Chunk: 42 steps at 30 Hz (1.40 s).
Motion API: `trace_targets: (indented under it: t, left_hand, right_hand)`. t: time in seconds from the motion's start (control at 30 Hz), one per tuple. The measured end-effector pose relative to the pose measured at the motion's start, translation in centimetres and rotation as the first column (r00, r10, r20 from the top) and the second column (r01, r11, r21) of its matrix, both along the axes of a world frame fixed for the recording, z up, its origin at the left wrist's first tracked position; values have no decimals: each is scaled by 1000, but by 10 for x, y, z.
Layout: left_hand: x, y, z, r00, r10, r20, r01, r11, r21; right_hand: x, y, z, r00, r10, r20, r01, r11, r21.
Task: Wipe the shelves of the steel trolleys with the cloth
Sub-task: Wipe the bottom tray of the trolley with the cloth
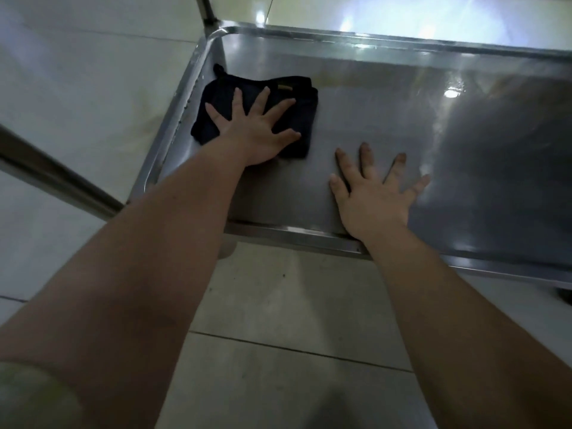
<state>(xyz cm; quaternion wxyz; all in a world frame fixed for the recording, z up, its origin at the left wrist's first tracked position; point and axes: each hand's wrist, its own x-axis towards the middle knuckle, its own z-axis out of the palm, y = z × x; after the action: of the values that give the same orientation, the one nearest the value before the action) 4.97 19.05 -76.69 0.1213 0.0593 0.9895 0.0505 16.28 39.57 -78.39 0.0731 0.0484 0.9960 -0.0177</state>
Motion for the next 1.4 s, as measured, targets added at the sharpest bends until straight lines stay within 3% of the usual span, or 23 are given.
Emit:
trace_targets:
  t: [0.3, 0.47, 0.7, 1.0, 1.17, 1.4]
  left_hand:
    - [158, -49, 0, 997, -52, -49, 52, 999, 13]
    - [145, -43, -1, 1000, -3, 13, 3, 1000, 10]
    - [79, -59, -10, 991, 48, -122, -47, 999, 11]
    - [-19, -43, 2, 999, 19, -35, -19, 1000, 17]
    - [9, -35, 5, 999, 30, -17, -30, 999, -9]
    - [130, -41, -4, 995, -90, -42, 91, 995, 33]
  right_hand:
    - [4, 3, -4, 999, 16, -43, -16, 1000, -5]
    - [6, -7, 1, 980, 184, -78, -182, 983, 33]
    - [4, -2, 2, 985, 169, -39, -170, 986, 2]
    - [0, -3, 7, 984, 177, -11, -177, 984, 7]
    - [0, -3, 7, 985, 170, 16, -170, 985, 28]
    - [0, -3, 6, 987, 161, 18, -161, 987, 10]
